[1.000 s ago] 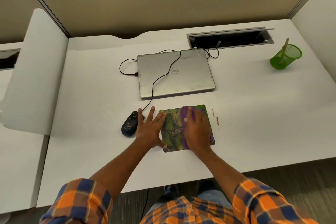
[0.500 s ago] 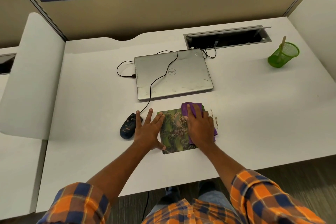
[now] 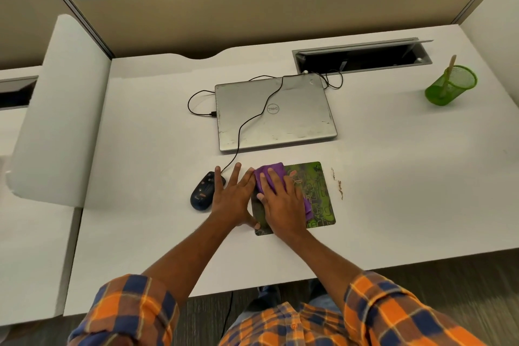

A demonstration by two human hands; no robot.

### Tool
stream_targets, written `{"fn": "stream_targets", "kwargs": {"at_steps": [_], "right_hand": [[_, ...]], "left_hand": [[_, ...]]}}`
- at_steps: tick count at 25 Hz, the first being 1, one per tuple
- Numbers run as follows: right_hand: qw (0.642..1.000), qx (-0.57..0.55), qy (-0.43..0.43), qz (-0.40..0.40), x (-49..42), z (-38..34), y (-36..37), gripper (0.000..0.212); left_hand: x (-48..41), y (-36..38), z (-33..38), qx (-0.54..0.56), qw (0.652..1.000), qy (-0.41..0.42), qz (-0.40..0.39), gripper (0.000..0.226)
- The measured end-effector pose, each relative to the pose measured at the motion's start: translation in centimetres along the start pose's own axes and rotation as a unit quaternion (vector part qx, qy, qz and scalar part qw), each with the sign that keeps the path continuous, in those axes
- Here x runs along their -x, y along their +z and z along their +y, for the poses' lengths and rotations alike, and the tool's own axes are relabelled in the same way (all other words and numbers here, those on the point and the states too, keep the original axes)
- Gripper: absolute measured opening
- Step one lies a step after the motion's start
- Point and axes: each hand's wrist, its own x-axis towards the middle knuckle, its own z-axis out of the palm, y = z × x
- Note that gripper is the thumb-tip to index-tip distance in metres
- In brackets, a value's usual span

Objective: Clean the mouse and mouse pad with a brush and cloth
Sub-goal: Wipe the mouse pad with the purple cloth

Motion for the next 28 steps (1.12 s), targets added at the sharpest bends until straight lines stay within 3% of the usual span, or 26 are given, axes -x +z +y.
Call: {"fn": "stream_targets", "kwargs": {"at_steps": [7, 14, 18, 22, 25, 28], "right_hand": [[0.996, 0.008, -0.088, -0.003, 1.4, 1.6, 0.8, 0.062], [0.975, 0.013, -0.219, 0.027, 5.0, 3.5, 2.1, 0.058], [0.966, 0.002, -0.257, 0.017, 7.9, 4.7, 3.2, 0.052], [0.968, -0.034, -0.248, 0.033, 8.7, 5.1, 3.3, 0.04], [0.975, -0.068, -0.196, 0.078, 8.4, 4.8, 3.1, 0.033], [0.981, -0.04, -0.149, 0.118, 8.7, 5.9, 2.9, 0.035]], "left_hand": [[-0.5, -1.5, -0.9, -0.039, 0.997, 0.018, -0.067, 0.148], [-0.8, -3.2, -0.3, -0.069, 0.995, 0.013, -0.077, 0.109], [-0.5, -3.1, -0.2, -0.075, 0.995, 0.011, -0.065, 0.103], [-0.3, -2.7, 0.1, -0.076, 0.995, 0.008, -0.056, 0.112], [0.2, -2.4, 0.9, -0.099, 0.994, -0.005, -0.051, 0.134], [0.4, -2.4, 1.8, -0.112, 0.992, -0.025, -0.044, 0.142]]}}
